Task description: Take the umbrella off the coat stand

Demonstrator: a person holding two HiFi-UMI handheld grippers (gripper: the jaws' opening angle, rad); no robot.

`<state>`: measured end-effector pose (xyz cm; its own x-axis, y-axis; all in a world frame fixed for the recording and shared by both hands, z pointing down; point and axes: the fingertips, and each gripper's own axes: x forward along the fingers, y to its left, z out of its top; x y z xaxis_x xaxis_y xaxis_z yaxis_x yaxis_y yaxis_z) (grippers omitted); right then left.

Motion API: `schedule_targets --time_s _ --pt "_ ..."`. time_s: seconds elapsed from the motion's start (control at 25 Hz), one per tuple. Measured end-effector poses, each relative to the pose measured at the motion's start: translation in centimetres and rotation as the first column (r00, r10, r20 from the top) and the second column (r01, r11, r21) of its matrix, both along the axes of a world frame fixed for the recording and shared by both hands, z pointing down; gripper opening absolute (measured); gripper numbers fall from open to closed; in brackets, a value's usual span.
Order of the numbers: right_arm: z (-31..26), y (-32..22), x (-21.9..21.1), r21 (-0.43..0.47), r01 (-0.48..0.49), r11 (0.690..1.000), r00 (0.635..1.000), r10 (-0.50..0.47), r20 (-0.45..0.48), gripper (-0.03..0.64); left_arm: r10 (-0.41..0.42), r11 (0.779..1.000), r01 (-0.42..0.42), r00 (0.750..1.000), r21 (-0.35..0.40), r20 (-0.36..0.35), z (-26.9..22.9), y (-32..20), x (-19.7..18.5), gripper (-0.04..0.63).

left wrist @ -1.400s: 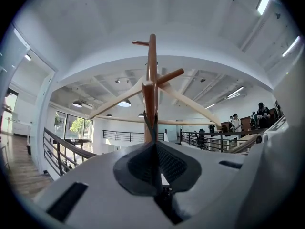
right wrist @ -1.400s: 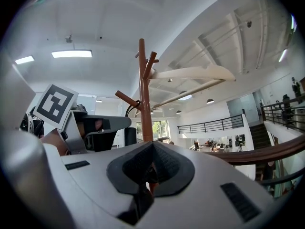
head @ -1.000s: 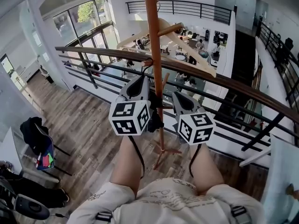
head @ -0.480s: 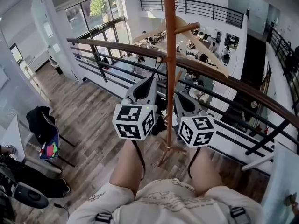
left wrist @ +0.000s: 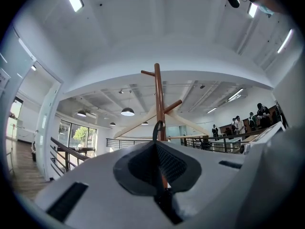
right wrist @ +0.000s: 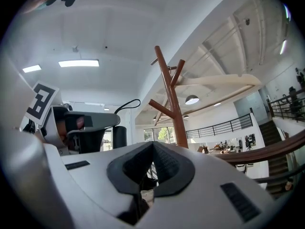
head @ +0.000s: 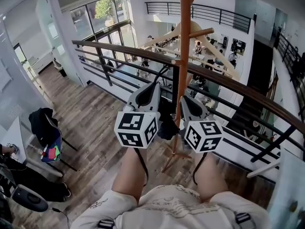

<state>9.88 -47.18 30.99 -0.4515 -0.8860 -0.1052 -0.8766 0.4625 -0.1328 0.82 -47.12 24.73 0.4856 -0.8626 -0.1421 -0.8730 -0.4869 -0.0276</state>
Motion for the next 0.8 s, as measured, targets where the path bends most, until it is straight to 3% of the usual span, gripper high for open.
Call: schedule_targets --time_s 0.48,0.8 --pt "0.9 2.3 -4.6 0.004 0.039 0.999 0.999 -0.039 0.015 0.003 -0.105 0.992 0.103 0.994 -0.075 -0.018 5.4 2.9 -8.0 0.008" --pt "2.2 3.9 -8.1 -0.009 0.033 0.999 0.999 -0.033 -0.016 0.003 -0.12 0.986 0.117 0.993 -0.122 -0.014 9.3 4.4 -12.4 0.008"
